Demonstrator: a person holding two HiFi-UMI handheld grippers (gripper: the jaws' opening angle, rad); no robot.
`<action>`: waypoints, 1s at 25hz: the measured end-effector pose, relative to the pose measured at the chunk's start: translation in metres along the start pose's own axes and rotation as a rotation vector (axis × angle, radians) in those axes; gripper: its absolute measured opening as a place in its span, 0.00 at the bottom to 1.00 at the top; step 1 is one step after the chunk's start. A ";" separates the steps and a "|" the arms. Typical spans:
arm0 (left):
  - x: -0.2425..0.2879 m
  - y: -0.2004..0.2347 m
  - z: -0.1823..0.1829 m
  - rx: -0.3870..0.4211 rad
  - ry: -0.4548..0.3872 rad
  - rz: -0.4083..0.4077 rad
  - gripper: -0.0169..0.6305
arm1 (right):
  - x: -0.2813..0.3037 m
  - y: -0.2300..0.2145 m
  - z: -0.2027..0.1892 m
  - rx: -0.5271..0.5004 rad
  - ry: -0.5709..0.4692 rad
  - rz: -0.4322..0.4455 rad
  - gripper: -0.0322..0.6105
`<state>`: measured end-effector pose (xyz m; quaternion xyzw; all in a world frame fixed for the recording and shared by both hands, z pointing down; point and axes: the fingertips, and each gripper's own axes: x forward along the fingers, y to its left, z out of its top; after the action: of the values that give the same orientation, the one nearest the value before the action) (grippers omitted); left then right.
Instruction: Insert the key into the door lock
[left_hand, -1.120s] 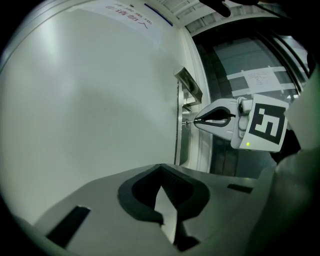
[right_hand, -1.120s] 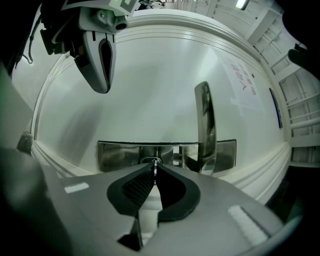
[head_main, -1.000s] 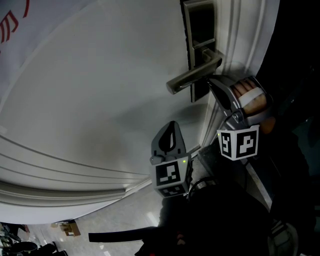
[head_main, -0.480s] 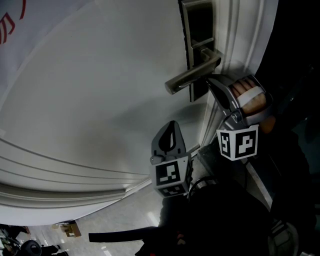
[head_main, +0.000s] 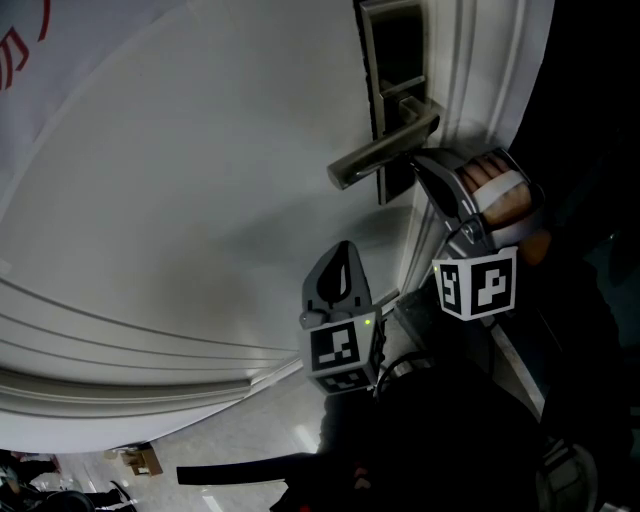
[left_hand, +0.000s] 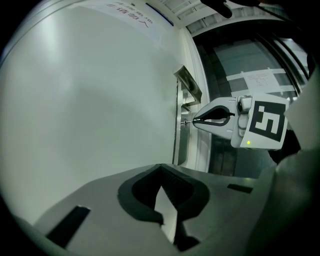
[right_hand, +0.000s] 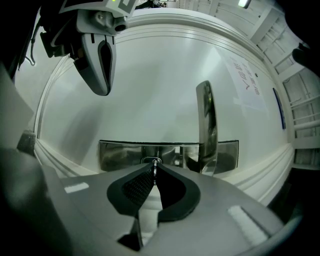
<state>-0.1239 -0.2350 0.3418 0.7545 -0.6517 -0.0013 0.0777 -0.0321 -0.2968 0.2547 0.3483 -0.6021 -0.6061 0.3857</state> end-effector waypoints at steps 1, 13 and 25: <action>0.000 0.001 -0.002 0.005 0.005 0.005 0.03 | 0.000 0.000 0.000 0.008 -0.001 0.001 0.07; 0.001 0.001 -0.004 0.011 0.015 0.008 0.03 | 0.000 0.000 0.000 0.004 -0.005 0.003 0.07; 0.000 -0.001 0.001 -0.005 -0.007 -0.003 0.03 | 0.000 0.000 0.000 -0.012 -0.015 0.013 0.07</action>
<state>-0.1229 -0.2354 0.3405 0.7554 -0.6506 -0.0056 0.0775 -0.0318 -0.2964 0.2547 0.3377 -0.6036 -0.6096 0.3874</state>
